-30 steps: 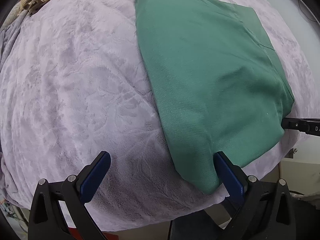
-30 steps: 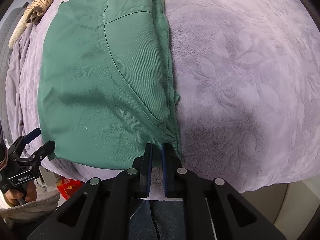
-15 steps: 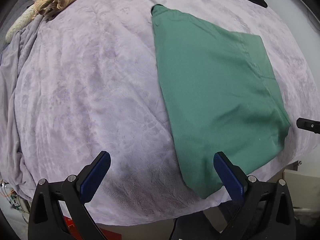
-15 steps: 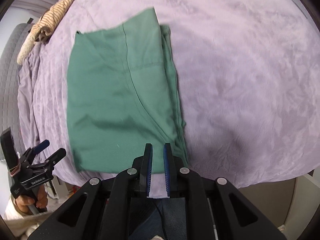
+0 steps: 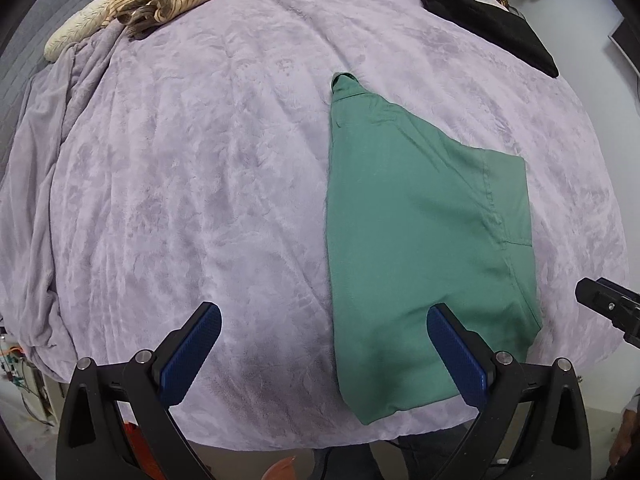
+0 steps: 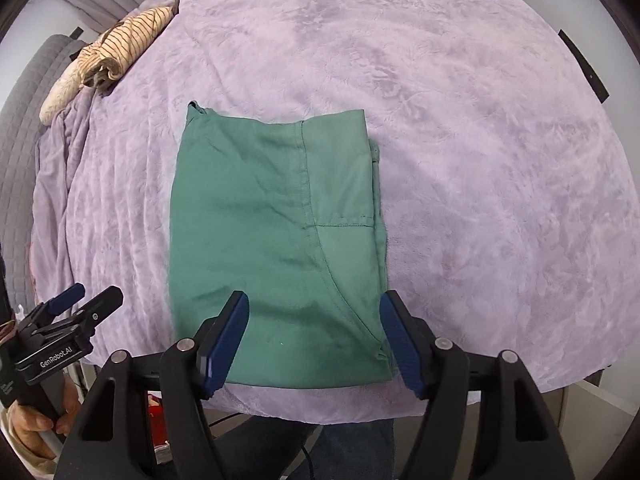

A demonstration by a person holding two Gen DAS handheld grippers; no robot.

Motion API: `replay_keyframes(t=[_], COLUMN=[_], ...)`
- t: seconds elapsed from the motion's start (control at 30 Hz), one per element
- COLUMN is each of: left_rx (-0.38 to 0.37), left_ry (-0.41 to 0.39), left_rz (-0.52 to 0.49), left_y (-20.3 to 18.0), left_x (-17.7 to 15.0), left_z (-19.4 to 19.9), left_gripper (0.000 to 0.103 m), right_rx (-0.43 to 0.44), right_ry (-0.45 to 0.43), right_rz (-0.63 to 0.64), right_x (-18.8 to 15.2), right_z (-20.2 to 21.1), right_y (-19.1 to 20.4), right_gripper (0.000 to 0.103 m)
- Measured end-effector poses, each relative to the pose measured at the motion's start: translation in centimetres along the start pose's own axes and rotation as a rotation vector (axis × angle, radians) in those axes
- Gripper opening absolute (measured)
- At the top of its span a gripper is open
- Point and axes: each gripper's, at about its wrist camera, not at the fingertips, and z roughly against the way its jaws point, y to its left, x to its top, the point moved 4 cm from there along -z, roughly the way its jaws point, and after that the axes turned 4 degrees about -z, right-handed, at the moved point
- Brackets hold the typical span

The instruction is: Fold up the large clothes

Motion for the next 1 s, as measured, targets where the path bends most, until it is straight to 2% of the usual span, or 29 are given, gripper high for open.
replay_keyframes(t=[0.03,0.23,0.53,1.0], left_rx=[0.007,0.059,0.087,0.084], left_ry=[-0.003,0.001,-0.007,-0.007], left_rz=[-0.003,-0.036,-0.075,-0.078], left_y=[0.0,-0.5,-1.5,-1.9], left_x=[0.1,-0.1,-0.2,-0.2], left_z=[0.1,0.5,0.9,1.0], left_gripper=[0.103,0.103,0.103,0.103], right_rx=[-0.014,-0.043,-0.135,-0.136], right_ry=[-0.007,-0.049,-0.091,-0.085], right_rz=[0.005,0.023,0.045,0.055], right_x=[0.1,0.5,0.3,0.0], right_z=[0.2,1.3,1.9,2.0], right_y=[0.1,0.7,0.7,1.2], right_gripper=[0.083,0.086,0.087,0.087])
